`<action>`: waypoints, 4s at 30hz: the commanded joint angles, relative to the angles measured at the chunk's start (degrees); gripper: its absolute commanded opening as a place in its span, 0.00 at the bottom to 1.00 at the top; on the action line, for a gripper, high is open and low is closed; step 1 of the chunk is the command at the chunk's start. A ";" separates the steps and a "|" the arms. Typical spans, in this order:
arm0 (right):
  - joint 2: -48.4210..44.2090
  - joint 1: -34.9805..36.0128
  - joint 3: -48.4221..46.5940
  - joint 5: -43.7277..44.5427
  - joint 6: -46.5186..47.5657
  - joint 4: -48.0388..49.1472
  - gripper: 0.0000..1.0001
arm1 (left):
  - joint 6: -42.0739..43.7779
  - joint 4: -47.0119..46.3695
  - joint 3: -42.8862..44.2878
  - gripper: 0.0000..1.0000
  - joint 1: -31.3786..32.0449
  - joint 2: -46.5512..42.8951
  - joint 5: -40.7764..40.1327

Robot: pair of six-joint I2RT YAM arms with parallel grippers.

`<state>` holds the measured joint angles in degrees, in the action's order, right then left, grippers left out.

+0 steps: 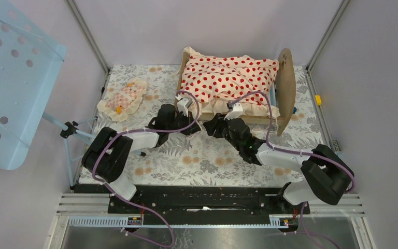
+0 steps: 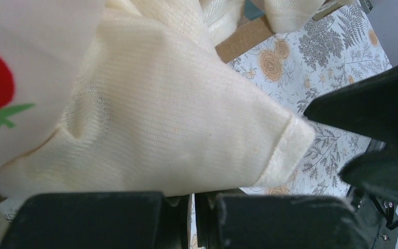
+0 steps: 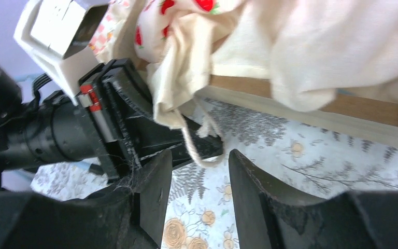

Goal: Set up the pet bed
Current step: Tie the ropes to the bed frame.

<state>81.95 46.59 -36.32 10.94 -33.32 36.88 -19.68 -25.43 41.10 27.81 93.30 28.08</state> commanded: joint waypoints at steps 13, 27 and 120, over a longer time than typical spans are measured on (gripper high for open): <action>3.55 -0.36 -5.03 5.82 -6.49 -4.19 0.52 | 0.34 -4.19 1.44 0.00 0.36 0.93 1.92; 9.19 -0.38 -13.04 9.23 -15.00 -9.43 0.54 | 0.62 -4.41 1.48 0.00 0.31 0.90 2.91; 8.60 -0.79 -14.82 14.64 -28.84 -20.61 0.45 | -2.55 -10.17 0.03 0.00 0.49 1.83 5.22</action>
<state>92.16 46.09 -48.29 21.93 -60.03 17.98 -22.13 -31.51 41.12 28.14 95.77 31.57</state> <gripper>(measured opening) 0.441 0.014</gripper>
